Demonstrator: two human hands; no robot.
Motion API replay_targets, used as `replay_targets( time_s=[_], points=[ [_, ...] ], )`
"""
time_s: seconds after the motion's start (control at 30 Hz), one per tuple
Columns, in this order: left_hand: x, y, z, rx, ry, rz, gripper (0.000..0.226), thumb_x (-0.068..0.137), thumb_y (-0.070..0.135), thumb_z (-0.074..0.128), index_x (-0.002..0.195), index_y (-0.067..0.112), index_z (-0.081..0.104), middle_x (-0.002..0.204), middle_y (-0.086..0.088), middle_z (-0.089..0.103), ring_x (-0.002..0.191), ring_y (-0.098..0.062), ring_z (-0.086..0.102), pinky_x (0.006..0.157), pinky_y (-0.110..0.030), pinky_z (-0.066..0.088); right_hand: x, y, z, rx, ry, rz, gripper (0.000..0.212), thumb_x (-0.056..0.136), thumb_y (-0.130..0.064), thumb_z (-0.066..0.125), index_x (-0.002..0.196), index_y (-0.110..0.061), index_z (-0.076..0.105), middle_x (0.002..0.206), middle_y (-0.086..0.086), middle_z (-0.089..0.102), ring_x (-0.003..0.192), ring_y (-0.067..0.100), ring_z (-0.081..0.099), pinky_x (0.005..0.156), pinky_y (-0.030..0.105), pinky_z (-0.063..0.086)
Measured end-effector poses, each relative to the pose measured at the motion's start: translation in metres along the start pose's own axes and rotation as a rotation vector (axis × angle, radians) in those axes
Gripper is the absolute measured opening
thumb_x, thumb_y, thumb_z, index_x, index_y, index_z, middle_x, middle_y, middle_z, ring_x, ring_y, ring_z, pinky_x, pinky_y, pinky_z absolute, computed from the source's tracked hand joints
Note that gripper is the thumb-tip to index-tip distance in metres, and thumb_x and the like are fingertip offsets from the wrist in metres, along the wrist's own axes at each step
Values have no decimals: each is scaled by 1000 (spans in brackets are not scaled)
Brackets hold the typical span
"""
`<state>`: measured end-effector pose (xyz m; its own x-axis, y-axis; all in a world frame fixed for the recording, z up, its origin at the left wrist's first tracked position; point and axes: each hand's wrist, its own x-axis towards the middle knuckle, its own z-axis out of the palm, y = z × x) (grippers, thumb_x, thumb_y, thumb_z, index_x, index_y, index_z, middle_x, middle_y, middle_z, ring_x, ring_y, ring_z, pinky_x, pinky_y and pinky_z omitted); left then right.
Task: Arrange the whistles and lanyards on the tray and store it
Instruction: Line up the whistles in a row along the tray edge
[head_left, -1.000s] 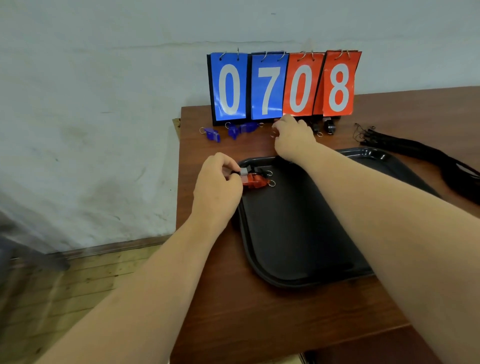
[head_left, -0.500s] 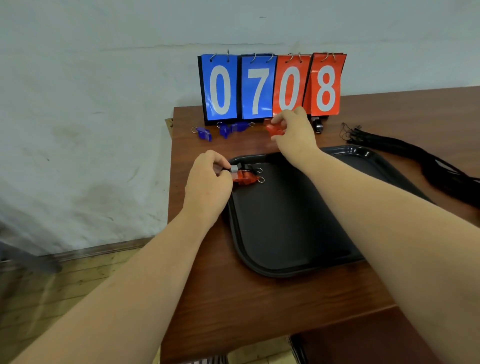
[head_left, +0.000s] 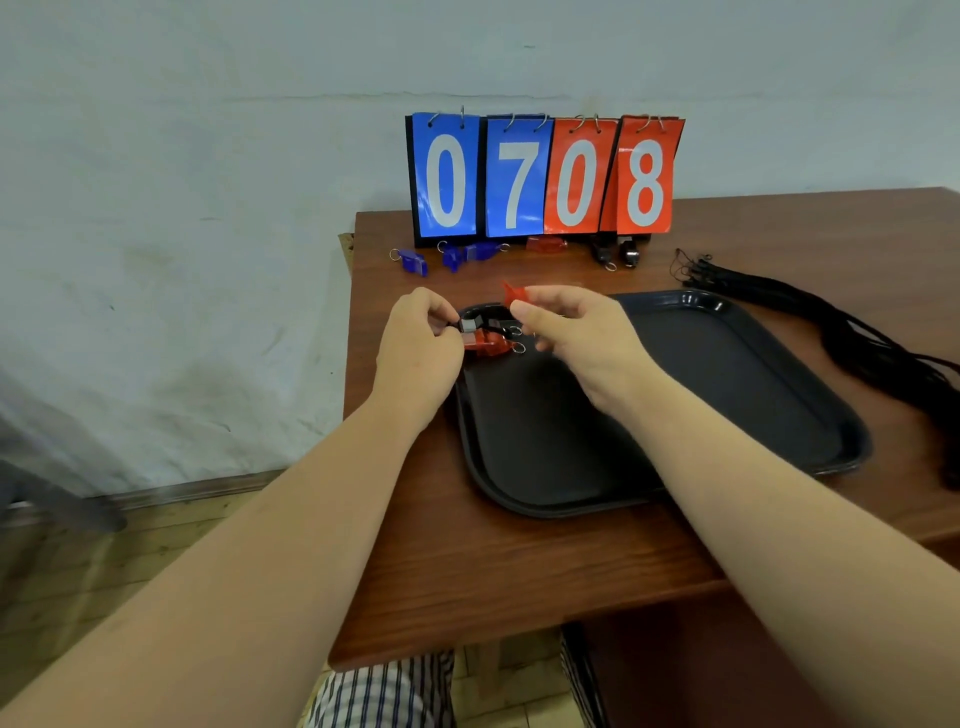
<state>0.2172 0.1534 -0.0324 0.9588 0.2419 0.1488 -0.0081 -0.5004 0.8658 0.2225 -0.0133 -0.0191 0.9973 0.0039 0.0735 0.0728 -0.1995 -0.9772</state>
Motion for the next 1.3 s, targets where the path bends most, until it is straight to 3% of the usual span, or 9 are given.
replay_targets(
  time_s=[0.17,0.33,0.5,0.6,0.77,1.3],
  points=[
    [1,-1,1,10,8,-1,21,92,5,55,102,23,56,112,2,56,86,-4,54,66,-16,42,-2,4,-4,31,-125,37,29,86,-20,74,114,-21,72,102,-1,75,101,18,69,91,36,56],
    [3,-2,2,-4,17,-7,22,91,4,57,101,24,56,110,1,58,92,-9,57,70,-18,46,-5,1,-7,-146,-179,-43,25,82,-25,78,106,-25,72,95,-4,74,85,8,70,74,24,55],
    [3,-3,2,-9,30,2,22,91,3,54,101,22,57,107,0,58,89,-9,58,69,-18,46,-6,4,-7,-378,-223,-96,24,77,-32,82,98,-32,71,94,-9,70,88,10,67,82,27,55],
    [2,-3,2,-27,31,-10,22,91,2,53,102,21,57,108,0,59,89,-9,59,68,-18,45,-7,5,-8,-431,-249,-108,23,77,-34,82,98,-34,71,93,-11,69,83,7,65,76,23,53],
    [1,-1,1,-29,31,-7,22,91,3,53,102,21,57,108,0,58,87,-8,57,65,-17,41,-8,4,-6,-491,-291,-138,23,75,-32,84,95,-32,73,87,-12,68,73,3,60,66,16,47],
    [2,-5,3,-26,33,13,21,91,4,54,100,23,56,109,0,58,91,-9,58,68,-18,45,-5,7,-4,-521,-256,-203,25,77,-29,83,97,-33,70,93,-10,64,77,7,59,69,18,46]
  ],
)
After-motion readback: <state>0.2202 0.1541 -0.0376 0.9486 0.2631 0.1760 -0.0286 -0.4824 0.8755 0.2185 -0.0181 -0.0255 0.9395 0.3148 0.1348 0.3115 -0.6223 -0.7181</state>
